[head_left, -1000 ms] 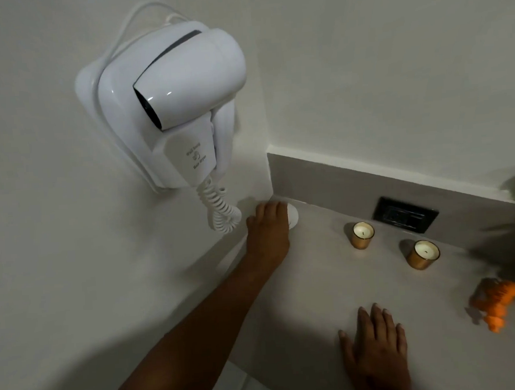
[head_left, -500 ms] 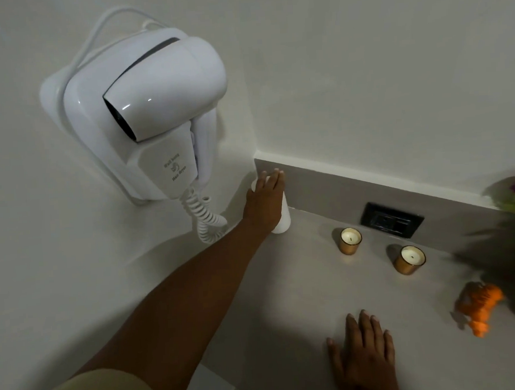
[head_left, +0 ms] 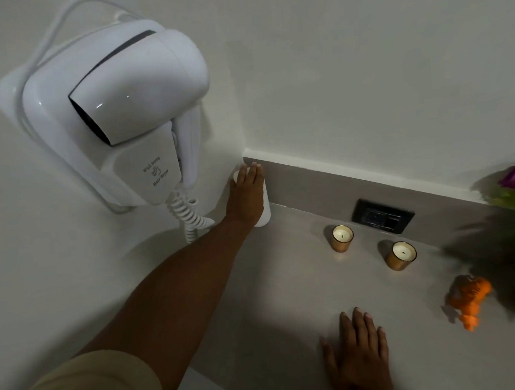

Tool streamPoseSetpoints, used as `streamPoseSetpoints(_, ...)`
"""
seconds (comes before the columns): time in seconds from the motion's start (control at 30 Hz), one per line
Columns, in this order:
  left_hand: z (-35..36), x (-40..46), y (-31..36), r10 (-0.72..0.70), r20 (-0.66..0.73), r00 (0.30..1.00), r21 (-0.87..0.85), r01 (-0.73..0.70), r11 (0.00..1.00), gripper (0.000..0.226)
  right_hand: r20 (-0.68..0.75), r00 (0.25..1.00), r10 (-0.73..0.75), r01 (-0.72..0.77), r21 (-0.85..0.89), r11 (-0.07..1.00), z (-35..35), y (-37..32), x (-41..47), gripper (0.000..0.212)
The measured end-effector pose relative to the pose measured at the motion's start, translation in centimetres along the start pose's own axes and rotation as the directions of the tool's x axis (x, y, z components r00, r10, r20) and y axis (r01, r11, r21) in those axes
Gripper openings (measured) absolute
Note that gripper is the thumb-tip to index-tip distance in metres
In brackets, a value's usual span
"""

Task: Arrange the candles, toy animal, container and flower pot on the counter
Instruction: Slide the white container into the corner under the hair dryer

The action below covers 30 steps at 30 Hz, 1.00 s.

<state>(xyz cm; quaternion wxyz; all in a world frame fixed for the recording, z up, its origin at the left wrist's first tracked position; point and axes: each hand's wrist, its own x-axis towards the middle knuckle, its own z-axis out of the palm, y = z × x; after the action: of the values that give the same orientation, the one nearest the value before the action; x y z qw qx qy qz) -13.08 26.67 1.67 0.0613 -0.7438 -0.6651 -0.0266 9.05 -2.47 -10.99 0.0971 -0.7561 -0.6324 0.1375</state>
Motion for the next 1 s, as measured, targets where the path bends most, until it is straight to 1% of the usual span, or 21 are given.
streamPoseSetpoints(0.1, 0.3, -0.1, 0.0, 0.001, -0.03, 1.0, 0.061, 0.001, 0.998, 0.067, 0.014, 1.0, -0.003, 0.003, 0.0, 1.0, 0.4, 0.3, 0.0, 0.086)
streamPoseSetpoints(0.2, 0.7, -0.6, 0.7, -0.041, -0.121, 0.992, 0.136, 0.057, 0.989, 0.07, 0.011, 1.0, -0.01, 0.01, -0.002, 1.0, 0.7, 0.5, 0.1, 0.081)
streamPoseSetpoints(0.27, 1.0, -1.1, 1.2, -0.054, -0.163, 0.985, 0.158, 0.08, 0.984, 0.073, -0.009, 1.0, -0.016, 0.016, 0.002, 1.0, 1.0, 0.7, 0.0, 0.081)
streamPoseSetpoints(0.4, 1.2, -1.5, 0.9, -0.013, -0.271, 0.962, 0.267, 0.088, 0.96, 0.052, -0.024, 0.999, -0.022, 0.022, -0.012, 1.0, 1.3, 0.8, 0.1, 0.076)
streamPoseSetpoints(0.47, 1.3, -1.5, 0.5, 0.017, -0.304, 0.953, 0.285, 0.074, 0.956, 0.052, -0.018, 1.0, -0.023, 0.023, -0.025, 0.999, 1.3, 0.8, 0.0, 0.074)
streamPoseSetpoints(0.63, 1.6, -1.3, 0.3, 0.031, -0.363, 0.931, 0.31, 0.089, 0.946, 0.055, 0.006, 1.0, -0.023, 0.024, -0.046, 0.999, 1.3, 0.9, 0.0, 0.076)
streamPoseSetpoints(0.83, 1.5, -0.9, 0.7, 0.103, -0.415, 0.904, 0.333, 0.046, 0.942, 0.047, 0.023, 0.999, -0.026, 0.027, -0.043, 0.999, 1.2, 1.0, 0.1, 0.078)
streamPoseSetpoints(1.0, 1.6, -0.3, 0.0, 0.114, -0.425, 0.898, 0.321, 0.032, 0.947, 0.054, 0.033, 0.999, -0.033, 0.034, -0.045, 0.998, 1.3, 1.1, 0.2, 0.076)
